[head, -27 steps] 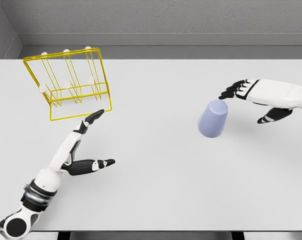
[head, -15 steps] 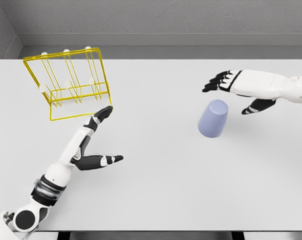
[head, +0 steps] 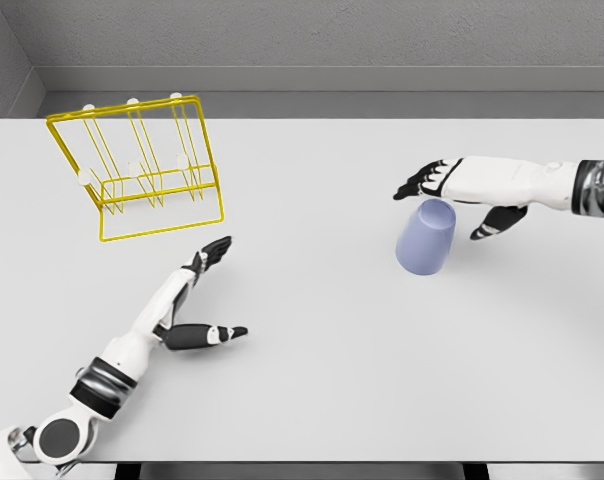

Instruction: Place the cup on the cup holder with both arms

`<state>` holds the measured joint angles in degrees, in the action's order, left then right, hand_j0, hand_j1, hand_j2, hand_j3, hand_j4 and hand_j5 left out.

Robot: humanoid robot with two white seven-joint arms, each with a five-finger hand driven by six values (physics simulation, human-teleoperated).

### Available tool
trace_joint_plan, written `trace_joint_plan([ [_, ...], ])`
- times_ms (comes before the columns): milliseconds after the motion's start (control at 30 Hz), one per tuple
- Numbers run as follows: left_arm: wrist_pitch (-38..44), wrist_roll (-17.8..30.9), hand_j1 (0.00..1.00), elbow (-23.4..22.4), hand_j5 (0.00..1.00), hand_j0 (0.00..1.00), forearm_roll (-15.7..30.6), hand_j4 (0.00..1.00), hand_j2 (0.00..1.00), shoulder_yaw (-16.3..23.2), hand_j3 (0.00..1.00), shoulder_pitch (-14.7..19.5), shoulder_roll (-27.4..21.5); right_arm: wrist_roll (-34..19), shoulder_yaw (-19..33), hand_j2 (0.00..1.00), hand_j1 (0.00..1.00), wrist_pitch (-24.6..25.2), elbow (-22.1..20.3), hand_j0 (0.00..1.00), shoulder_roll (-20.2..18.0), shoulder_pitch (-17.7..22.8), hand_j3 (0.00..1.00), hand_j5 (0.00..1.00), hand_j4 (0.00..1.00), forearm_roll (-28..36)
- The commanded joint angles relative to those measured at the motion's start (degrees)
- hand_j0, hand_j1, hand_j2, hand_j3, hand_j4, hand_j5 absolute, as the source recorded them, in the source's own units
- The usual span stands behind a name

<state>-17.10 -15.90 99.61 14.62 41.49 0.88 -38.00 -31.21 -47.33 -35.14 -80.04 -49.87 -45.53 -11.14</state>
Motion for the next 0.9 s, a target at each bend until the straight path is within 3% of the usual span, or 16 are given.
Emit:
trace_joint_plan([
  [0,0.2,0.1,1.0,0.1,1.0,1.0,3.5,1.0,1.0,-0.8,1.0,0.0,-0.2,0.0,0.0,1.0,1.0,0.1,0.2,1.0,0.7,0.0,1.0,1.0,1.0,0.3],
  [167,0.2,-0.1,1.0,0.3,1.0,1.0,7.0,1.0,1.0,-1.4,1.0,0.6,0.9,-0.5,-0.4,1.0,1.0,0.1,0.5,1.0,1.7,0.0,1.0,1.0,1.0,0.2],
  [867,-3.3,-0.2,1.0,1.4,1.0,1.0,6.8,1.0,1.0,-1.2,1.0,-1.2,3.6,-1.9,-0.2,0.98,0.98,0.1,1.2,0.98,1.8,0.4,0.98,0.98,0.98,-0.3],
])
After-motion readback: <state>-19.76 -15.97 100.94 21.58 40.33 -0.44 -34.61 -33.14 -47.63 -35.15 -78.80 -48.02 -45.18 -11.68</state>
